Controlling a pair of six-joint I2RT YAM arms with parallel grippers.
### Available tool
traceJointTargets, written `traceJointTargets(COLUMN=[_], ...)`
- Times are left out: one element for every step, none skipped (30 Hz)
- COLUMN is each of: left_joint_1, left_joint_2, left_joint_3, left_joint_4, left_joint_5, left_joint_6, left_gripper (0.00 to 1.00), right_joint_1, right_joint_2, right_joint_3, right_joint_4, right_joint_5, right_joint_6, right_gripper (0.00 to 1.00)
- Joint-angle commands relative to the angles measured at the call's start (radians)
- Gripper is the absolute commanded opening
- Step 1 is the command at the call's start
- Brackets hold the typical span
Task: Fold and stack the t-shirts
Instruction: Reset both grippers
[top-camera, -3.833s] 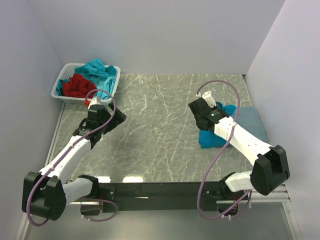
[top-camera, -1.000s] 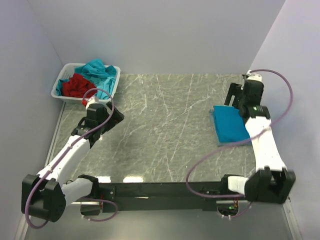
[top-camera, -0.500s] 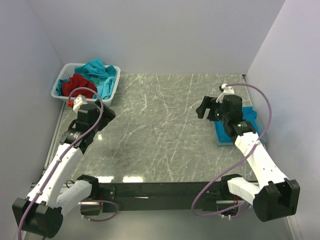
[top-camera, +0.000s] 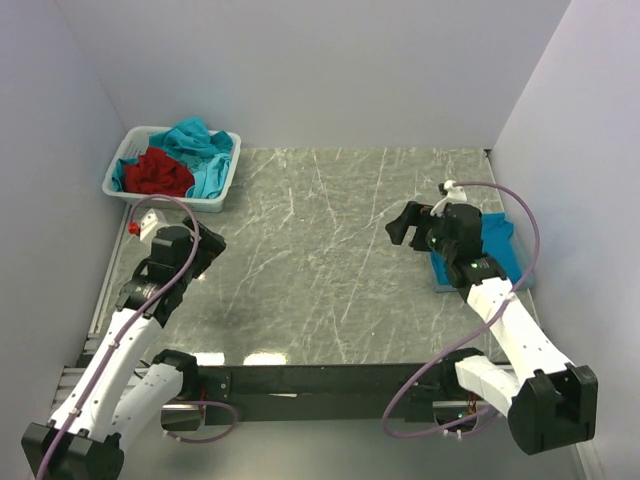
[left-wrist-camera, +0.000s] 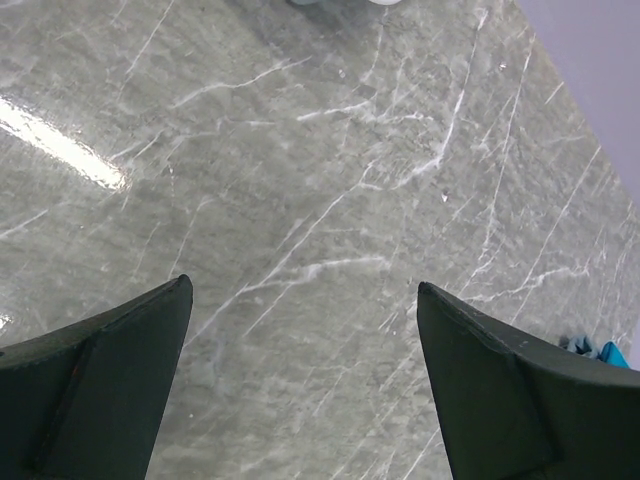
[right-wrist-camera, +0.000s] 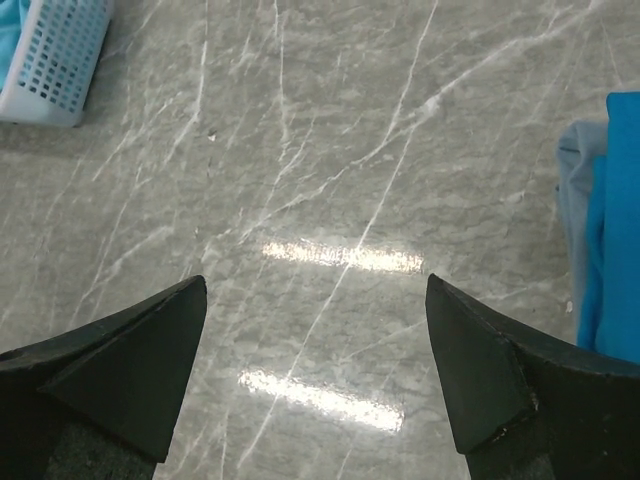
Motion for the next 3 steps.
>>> traceJointTargets(left_joint_1=[-0.005, -0.003, -0.003], left_joint_2=[0.003, 0.007, 0.008], left_joint_3=[0.018, 0.023, 0.028], left_joint_4=[0.017, 0.015, 0.012], left_joint_5=[0.008, 0.009, 0.008], left_joint_6=[-0.005, 0.003, 0.005], left_gripper=[0.99, 0.99, 1.0], right_joint_1=[0.005, 0.005, 0.005], right_joint_2=[-0.047, -0.055, -0.07], right_joint_3=[-0.009, -0.011, -0.012], right_joint_4=[0.039, 0.039, 0.045], right_joint_5=[0.032, 0.047, 0.047], right_joint_6=[0.009, 0.015, 0.017], right_gripper=[0.96, 0.96, 0.96])
